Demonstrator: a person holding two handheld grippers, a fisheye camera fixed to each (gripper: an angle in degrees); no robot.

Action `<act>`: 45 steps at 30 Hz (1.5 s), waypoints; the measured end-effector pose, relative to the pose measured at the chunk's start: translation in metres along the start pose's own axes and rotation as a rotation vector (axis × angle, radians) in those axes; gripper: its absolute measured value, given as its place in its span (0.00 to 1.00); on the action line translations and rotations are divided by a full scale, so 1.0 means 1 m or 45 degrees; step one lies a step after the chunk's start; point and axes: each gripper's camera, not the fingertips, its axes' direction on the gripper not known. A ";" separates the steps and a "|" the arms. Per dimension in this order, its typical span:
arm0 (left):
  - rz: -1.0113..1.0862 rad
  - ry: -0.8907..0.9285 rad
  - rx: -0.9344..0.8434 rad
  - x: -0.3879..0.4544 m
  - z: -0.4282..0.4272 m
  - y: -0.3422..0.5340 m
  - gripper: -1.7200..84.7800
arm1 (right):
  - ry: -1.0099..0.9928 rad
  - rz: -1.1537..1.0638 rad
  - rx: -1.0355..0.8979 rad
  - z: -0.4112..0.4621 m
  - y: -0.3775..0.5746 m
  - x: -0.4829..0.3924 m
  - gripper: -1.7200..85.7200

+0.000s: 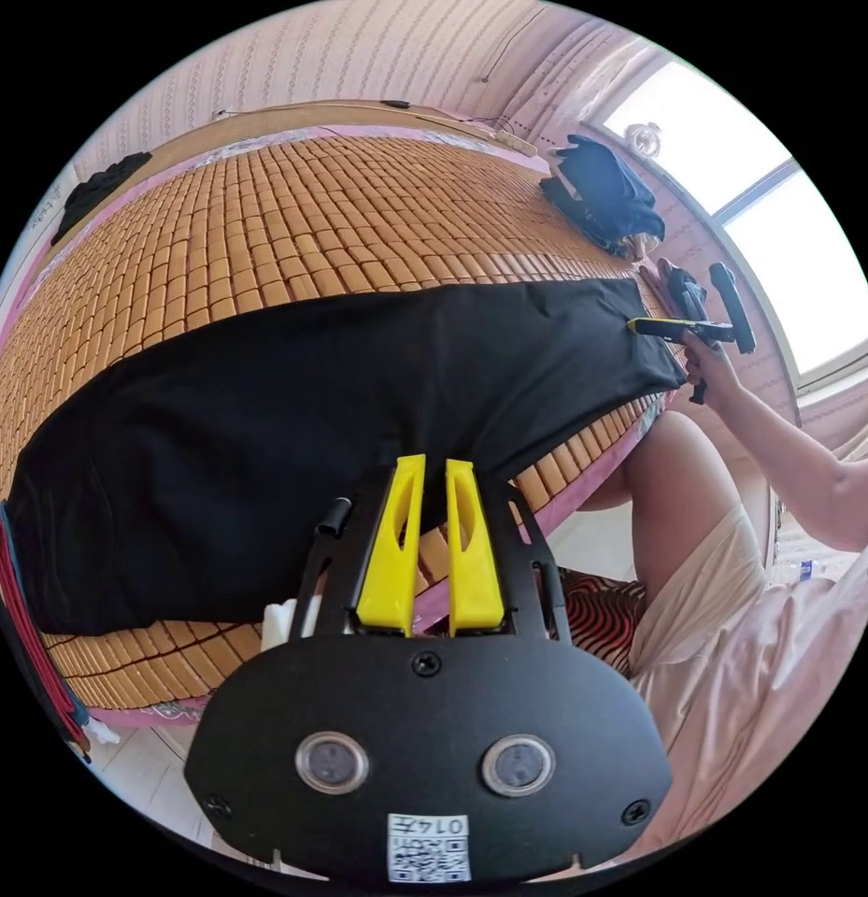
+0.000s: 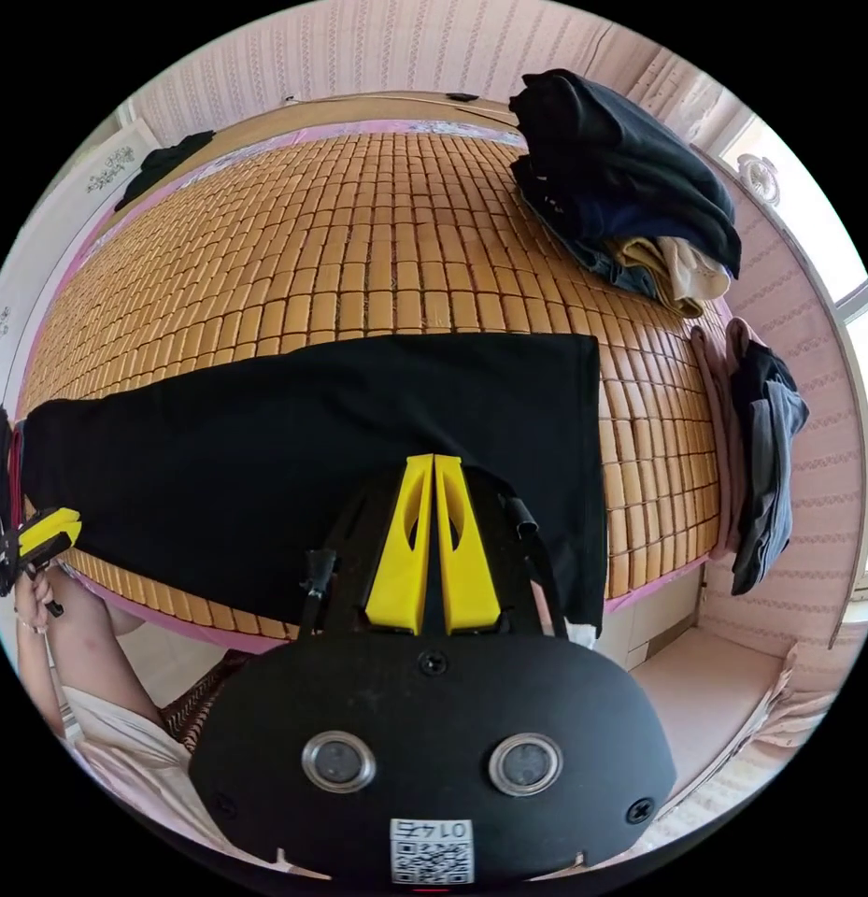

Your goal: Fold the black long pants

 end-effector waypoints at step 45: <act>0.173 -0.049 0.026 0.062 0.043 -0.003 0.08 | -0.343 -0.909 -0.130 -0.064 -0.100 -0.168 0.01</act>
